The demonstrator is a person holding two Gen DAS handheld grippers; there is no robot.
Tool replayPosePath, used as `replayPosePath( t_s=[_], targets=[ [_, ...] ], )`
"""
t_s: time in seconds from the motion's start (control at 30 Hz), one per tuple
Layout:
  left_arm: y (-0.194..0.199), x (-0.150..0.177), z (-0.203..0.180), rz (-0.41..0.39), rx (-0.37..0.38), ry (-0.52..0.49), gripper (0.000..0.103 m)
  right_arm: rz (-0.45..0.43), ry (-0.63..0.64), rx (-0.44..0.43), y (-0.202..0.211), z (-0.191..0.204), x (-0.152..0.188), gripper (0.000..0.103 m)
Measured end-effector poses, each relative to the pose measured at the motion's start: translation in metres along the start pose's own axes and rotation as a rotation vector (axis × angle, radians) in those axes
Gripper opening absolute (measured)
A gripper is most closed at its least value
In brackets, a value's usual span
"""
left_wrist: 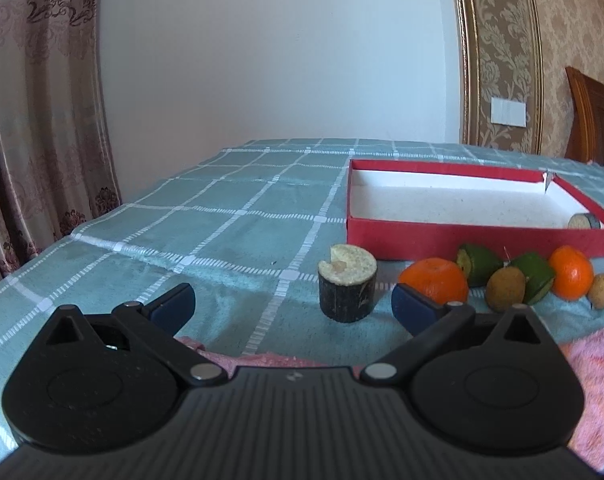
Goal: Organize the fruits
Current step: 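Carry the block into the red tray and open the right gripper, then lower the left gripper onto a green tomato and close it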
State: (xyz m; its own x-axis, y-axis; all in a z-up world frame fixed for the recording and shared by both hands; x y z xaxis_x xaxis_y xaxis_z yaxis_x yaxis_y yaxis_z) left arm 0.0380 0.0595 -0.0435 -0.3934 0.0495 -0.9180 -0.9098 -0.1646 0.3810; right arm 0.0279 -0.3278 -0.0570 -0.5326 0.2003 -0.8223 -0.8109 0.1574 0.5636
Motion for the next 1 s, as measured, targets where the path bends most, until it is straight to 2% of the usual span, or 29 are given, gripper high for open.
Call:
replayPosePath(
  t_s=[0.07,0.2,0.27,0.47,0.6,0.67,0.87,1.0],
  targets=[
    [0.001,0.001,0.001,0.001,-0.007,-0.014,0.103,0.045,-0.005,-0.005,-0.007,-0.001,0.004,0.093],
    [0.004,0.005,0.004,0.016,0.002,-0.037,0.103,0.065,-0.001,0.011,-0.012,-0.002,0.005,0.102],
    [0.010,0.005,0.003,0.003,0.010,-0.052,0.103,0.073,-0.014,0.012,-0.015,-0.005,0.004,0.103],
    [0.040,-0.007,-0.016,-0.069,0.109,-0.046,0.103,0.073,-0.016,0.011,-0.015,-0.006,0.004,0.103],
    [0.058,-0.015,-0.037,-0.094,0.190,-0.053,0.103,0.072,-0.015,0.011,-0.015,-0.006,0.004,0.103],
    [0.064,-0.016,-0.047,-0.105,0.207,-0.064,0.103,0.072,-0.015,0.010,-0.016,-0.006,0.003,0.103],
    [0.055,-0.005,-0.064,-0.042,0.212,-0.088,0.103,0.071,-0.013,0.009,-0.014,-0.005,0.004,0.103],
    [0.043,0.008,-0.066,0.036,0.238,-0.065,0.082,0.069,-0.012,0.008,-0.014,-0.004,0.003,0.103]
  ],
)
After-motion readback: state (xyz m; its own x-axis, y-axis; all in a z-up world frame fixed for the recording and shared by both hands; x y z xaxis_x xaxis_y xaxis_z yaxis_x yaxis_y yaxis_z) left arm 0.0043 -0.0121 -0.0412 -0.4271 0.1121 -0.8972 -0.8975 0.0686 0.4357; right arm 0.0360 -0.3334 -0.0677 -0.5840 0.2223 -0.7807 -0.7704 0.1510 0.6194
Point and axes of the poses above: each gripper's, at about its wrist camera, not at the fingertips, and y roughly against the way its jaws point, z to its left, x to its underside, the point moved 10 cm from there along -y, roughly the way its jaws point, and after that the axes turned 5 degrees about -x, right-handed, at the moved point
